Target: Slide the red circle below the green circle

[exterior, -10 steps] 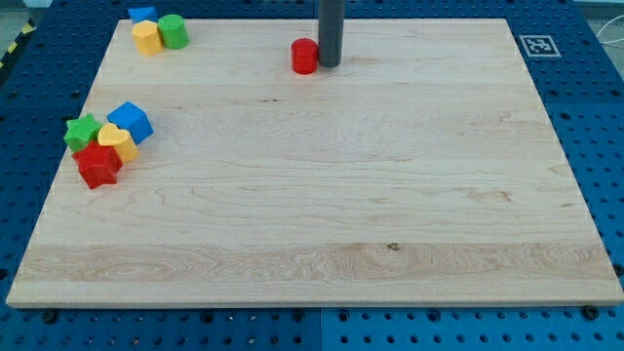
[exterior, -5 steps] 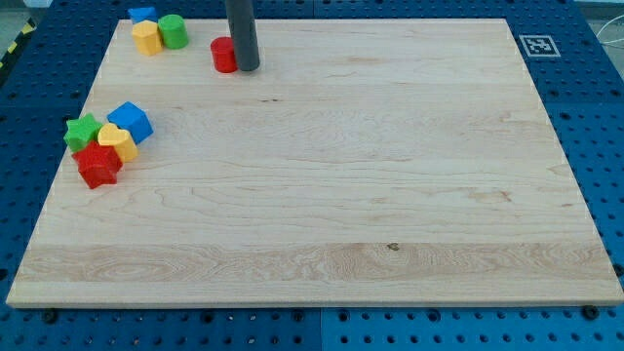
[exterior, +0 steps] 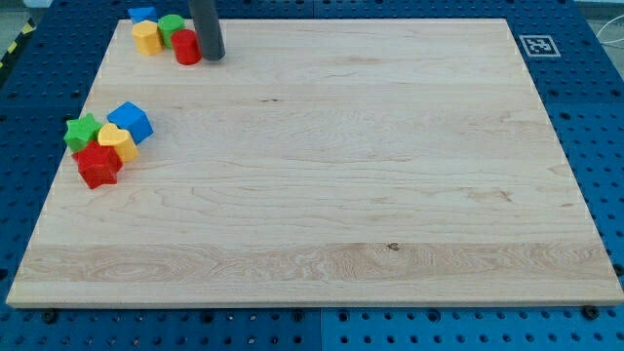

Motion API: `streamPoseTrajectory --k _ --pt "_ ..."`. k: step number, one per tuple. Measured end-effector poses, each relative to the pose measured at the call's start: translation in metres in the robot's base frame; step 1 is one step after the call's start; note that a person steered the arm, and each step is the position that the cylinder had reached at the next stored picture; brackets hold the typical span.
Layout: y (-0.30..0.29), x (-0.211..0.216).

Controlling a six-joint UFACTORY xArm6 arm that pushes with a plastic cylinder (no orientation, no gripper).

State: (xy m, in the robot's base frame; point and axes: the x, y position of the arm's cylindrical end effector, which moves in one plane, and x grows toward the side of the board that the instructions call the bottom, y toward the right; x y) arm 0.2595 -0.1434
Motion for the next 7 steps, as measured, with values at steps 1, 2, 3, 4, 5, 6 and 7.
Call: streamPoseTrajectory --k 1,2,3,4,5,6,7 --pt "-0.002 -0.011" --pt "-0.007 -0.011" --pt "-0.012 -0.011" --pt "-0.022 -0.011" --pt "-0.034 -0.011" --pt "-0.030 -0.011" --pt "-0.015 0.000"
